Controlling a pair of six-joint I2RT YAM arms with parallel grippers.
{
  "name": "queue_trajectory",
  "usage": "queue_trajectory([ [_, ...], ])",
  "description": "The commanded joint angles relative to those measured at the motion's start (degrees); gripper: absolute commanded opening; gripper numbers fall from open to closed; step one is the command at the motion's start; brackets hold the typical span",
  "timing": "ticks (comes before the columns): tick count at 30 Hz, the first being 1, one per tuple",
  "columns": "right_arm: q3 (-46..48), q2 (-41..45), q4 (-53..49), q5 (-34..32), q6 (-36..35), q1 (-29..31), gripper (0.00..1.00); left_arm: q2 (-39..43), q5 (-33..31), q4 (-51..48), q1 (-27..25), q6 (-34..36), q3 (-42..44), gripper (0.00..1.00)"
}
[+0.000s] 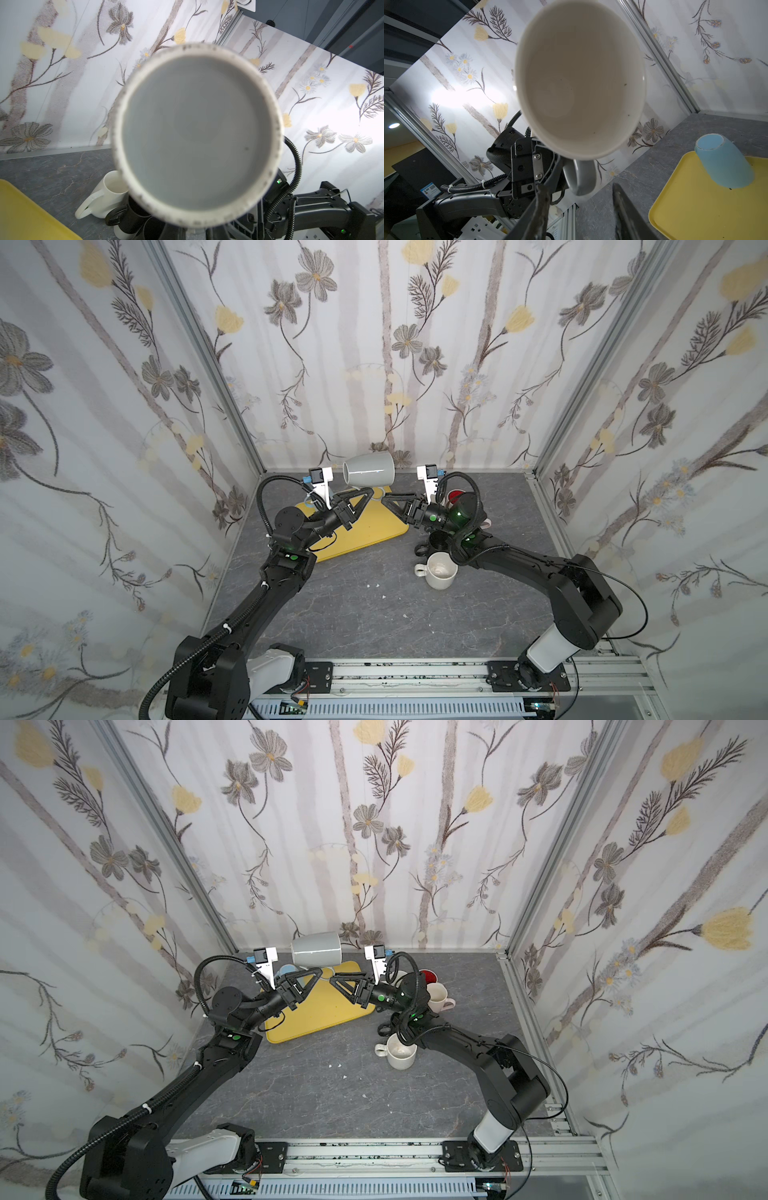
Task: Turn the mug right side up
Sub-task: 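Raise the grey mug with left gripper while right gripper grasps its handle, then open left gripper and withdraw while right gripper turns grey mug upright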
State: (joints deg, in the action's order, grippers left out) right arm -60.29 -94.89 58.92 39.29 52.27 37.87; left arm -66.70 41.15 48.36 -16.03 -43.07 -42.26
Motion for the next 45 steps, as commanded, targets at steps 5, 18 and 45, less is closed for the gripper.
queue_trajectory([
  [5,-2.99,-4.14,9.60,3.81,8.26,-0.25,0.42,-0.47,2.92,10.73,-0.02,-4.55,1.49,0.00],
  [18,-5.65,-6.57,11.56,7.80,11.36,-1.84,0.00,-0.40,4.14,6.94,-0.05,-3.53,1.83,0.00],
  [45,3.54,32.55,-68.78,-23.73,-52.88,-16.20,0.00,-5.20,2.75,2.60,-0.44,0.33,1.33,0.51],
])
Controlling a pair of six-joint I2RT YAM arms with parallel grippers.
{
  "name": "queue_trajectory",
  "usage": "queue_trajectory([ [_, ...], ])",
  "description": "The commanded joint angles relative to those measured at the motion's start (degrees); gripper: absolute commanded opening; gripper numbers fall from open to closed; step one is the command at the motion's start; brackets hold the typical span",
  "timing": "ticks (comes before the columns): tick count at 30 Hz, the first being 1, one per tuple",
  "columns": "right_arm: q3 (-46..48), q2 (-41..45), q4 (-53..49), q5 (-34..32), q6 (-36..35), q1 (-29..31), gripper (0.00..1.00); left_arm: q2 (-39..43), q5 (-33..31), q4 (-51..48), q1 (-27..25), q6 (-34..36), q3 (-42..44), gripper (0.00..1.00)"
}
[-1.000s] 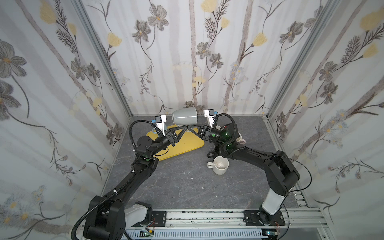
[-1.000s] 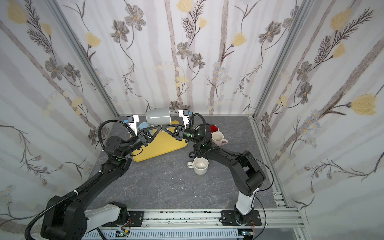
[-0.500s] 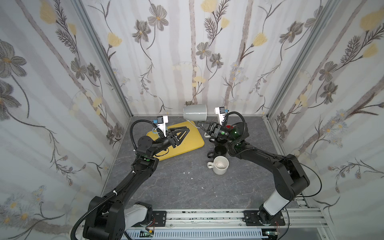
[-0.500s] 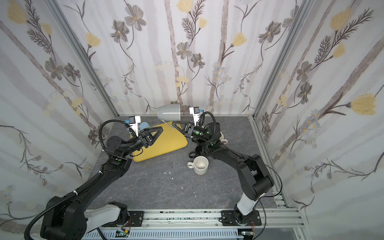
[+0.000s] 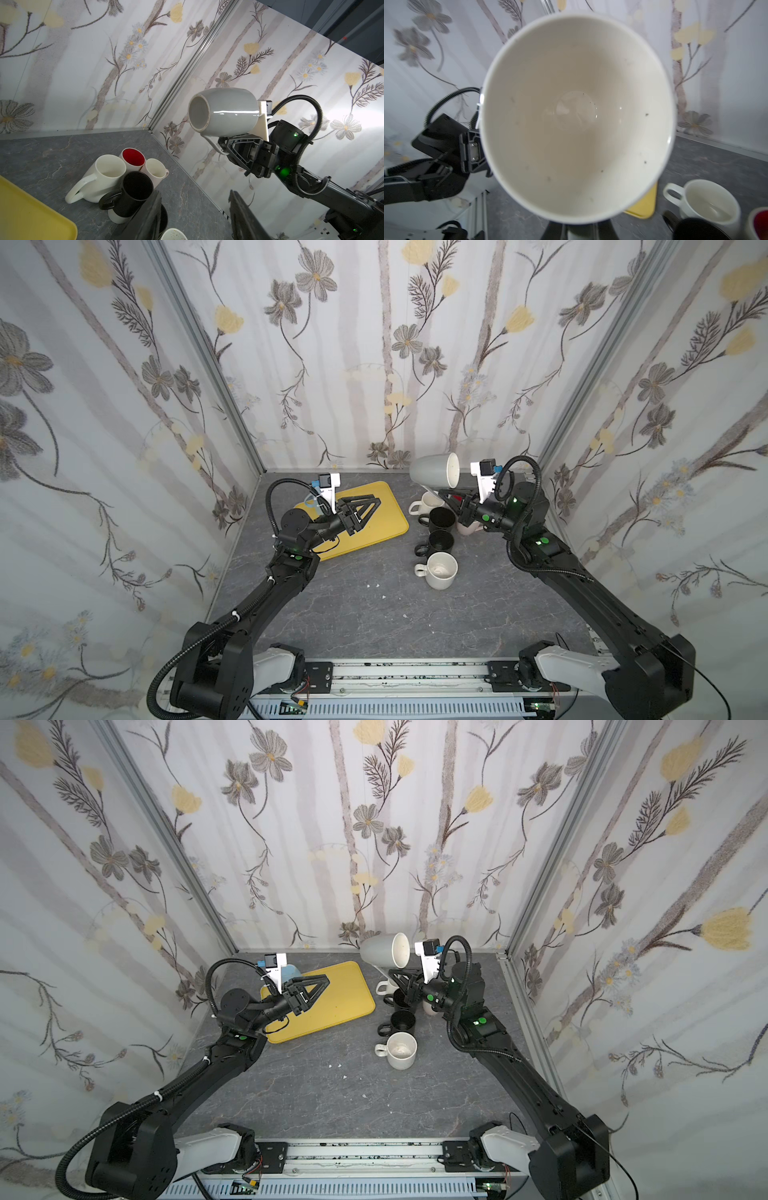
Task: Turn the mug right side up
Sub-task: 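Open left gripper and withdraw while right gripper turns grey mug upright, then lower the upright grey mug beside the pink mug with right gripper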
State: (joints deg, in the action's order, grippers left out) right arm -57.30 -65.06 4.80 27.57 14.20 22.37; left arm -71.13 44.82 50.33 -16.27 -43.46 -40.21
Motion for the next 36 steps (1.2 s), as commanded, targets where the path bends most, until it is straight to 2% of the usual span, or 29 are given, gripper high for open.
queue_trajectory([
  [1,0.82,4.14,-17.09,-14.45,-16.28,-1.09,0.00,-2.79,-1.49,0.29,-0.59,0.87,-1.11,0.51],
  [3,0.79,6.39,-21.26,-18.33,-18.37,-1.36,0.00,-4.75,-3.38,-1.46,-1.71,1.79,-2.22,0.50],
  [7,0.18,9.15,-28.57,-26.28,-21.25,-1.39,0.00,-9.82,-11.95,-17.84,-5.35,9.48,-9.33,0.50],
  [9,0.08,9.83,-32.04,-29.34,-22.73,-1.59,0.00,-13.65,-13.82,-23.11,-6.93,11.49,-13.46,0.50],
  [16,0.97,10.82,-41.96,-34.39,-28.97,-2.84,0.00,-24.00,-12.26,-22.03,-10.67,9.66,-20.90,0.50],
  [23,3.95,8.86,-42.86,-32.24,-33.36,-4.89,0.00,-27.58,-10.13,-22.45,-11.87,9.49,-24.14,0.50],
  [29,3.95,2.26,-41.89,-31.18,-35.02,-6.01,0.00,-25.07,-11.15,-25.10,-11.90,12.05,-22.17,0.51],
  [36,4.68,-2.80,-35.75,-28.98,-34.43,-6.89,0.00,-21.07,-12.61,-26.40,-11.50,13.87,-19.31,0.53],
])
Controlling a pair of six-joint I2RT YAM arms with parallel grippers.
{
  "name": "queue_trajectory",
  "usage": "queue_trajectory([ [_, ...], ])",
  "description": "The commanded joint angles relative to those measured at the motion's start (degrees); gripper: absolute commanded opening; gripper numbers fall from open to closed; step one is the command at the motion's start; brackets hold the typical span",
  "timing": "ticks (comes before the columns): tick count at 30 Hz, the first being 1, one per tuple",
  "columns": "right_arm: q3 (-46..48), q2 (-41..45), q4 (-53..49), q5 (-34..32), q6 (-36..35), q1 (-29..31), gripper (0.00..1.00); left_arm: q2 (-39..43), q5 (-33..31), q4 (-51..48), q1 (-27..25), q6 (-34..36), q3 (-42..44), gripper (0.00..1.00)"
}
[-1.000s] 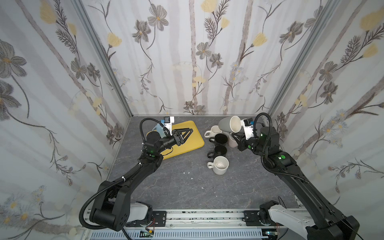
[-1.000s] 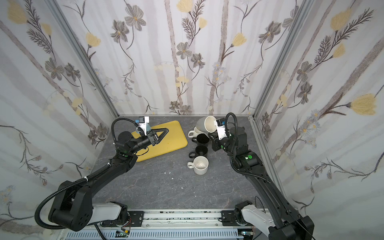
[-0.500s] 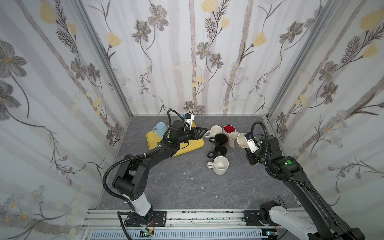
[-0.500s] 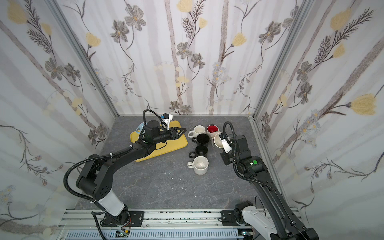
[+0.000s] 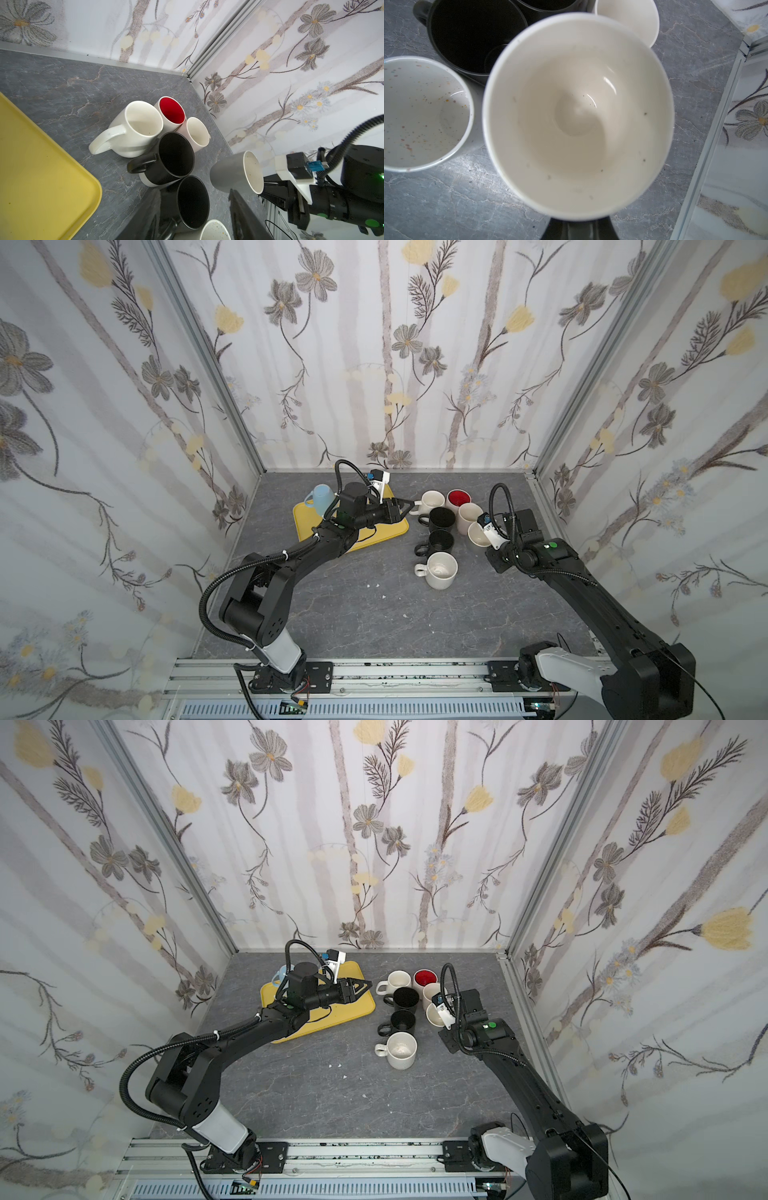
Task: Turn the mug right side up
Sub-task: 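Lower the upright grey mug beside the pink mug with right gripper, then open right gripper and draw back while left gripper reaches the light-blue mug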
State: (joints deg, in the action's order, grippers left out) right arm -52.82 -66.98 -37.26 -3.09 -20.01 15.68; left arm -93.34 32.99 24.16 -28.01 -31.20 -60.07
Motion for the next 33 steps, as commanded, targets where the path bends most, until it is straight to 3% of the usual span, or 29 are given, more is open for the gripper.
queue_trajectory([
  [1,0.47,-1.57,7.17,1.76,-0.12,-0.28,0.00,1.54,-0.66,-0.17,0.24,1.72,0.74,0.53],
  [13,4.99,-7.84,16.28,7.74,-1.54,-3.00,0.00,5.78,-0.37,-5.39,1.56,4.77,1.71,0.56],
  [22,1.80,-16.99,15.72,6.66,-3.98,-3.99,0.00,8.10,-0.21,-6.39,2.40,4.94,3.55,0.57],
  [31,0.72,-18.00,17.07,8.22,-7.17,-3.85,0.00,10.53,-1.18,-7.46,2.87,5.78,5.67,0.59],
  [33,0.23,-18.40,16.87,7.37,-7.46,-3.90,0.07,10.72,-1.28,-7.49,3.03,5.82,5.95,0.59],
])
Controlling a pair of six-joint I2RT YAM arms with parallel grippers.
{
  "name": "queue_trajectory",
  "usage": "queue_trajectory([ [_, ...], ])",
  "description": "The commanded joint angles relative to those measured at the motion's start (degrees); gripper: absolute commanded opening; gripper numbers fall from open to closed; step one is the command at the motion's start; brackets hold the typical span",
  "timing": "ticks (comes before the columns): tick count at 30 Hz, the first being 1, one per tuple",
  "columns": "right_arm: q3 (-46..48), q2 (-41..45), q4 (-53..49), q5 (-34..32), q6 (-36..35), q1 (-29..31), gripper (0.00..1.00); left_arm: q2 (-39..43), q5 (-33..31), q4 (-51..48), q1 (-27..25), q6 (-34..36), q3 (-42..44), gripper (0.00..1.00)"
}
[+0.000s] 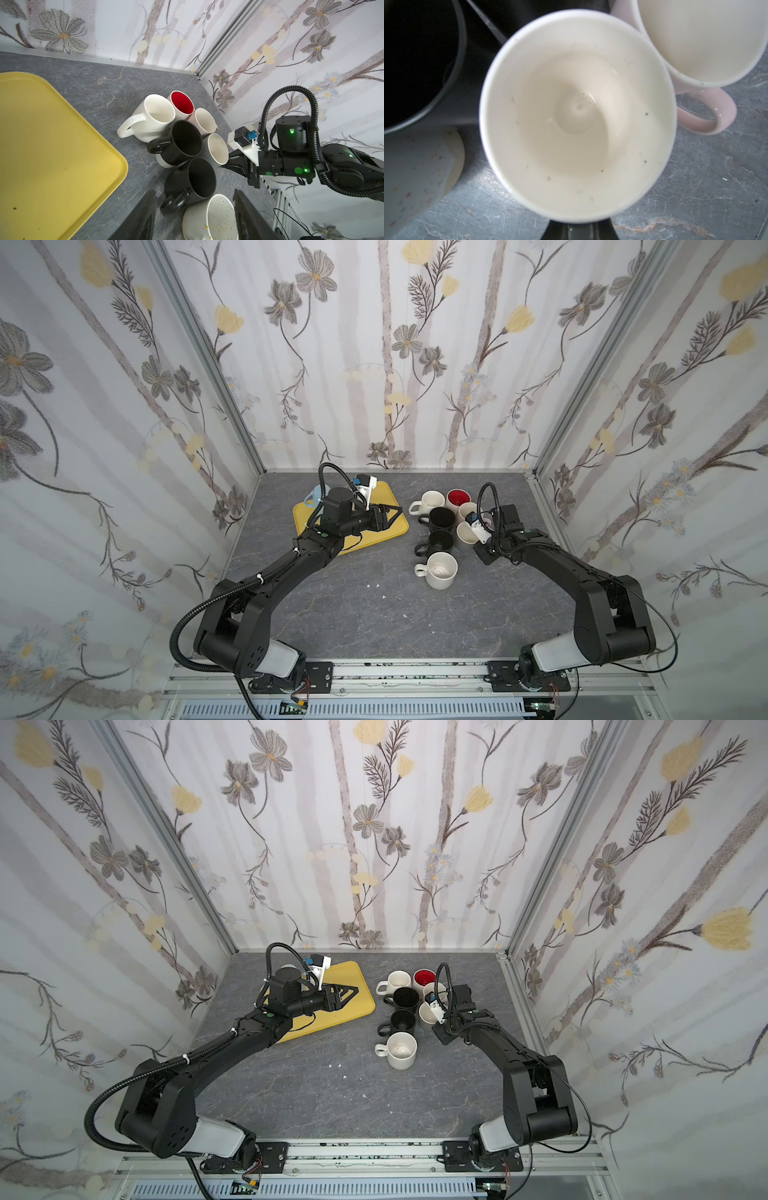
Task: Turn the mug right side up
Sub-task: 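Open right gripper and draw back while left gripper reaches the light-blue mug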
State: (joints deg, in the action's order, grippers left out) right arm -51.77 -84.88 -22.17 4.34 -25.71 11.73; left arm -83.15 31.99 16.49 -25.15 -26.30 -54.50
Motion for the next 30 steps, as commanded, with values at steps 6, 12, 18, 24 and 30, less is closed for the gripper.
queue_trajectory([
  [6,-2.33,-0.66,1.32,-5.32,-2.05,0.23,0.38,0.44,-0.52,0.20,0.36,0.93,0.71,0.59],
  [12,-4.09,1.67,1.45,-11.51,-0.72,0.82,0.45,-0.20,-0.87,0.04,0.94,1.39,0.47,0.60],
  [18,-6.79,3.00,-1.90,-11.15,0.89,2.19,0.47,-1.35,-1.32,-3.40,3.34,3.19,-2.66,0.62],
  [24,-7.82,5.91,-4.19,-10.85,2.70,5.33,0.47,-2.68,-10.21,-12.38,8.82,7.66,-9.29,0.69],
  [30,-8.09,10.20,-1.74,-8.19,6.76,7.92,0.49,-9.73,-15.49,-16.52,18.71,8.58,-16.26,0.73],
])
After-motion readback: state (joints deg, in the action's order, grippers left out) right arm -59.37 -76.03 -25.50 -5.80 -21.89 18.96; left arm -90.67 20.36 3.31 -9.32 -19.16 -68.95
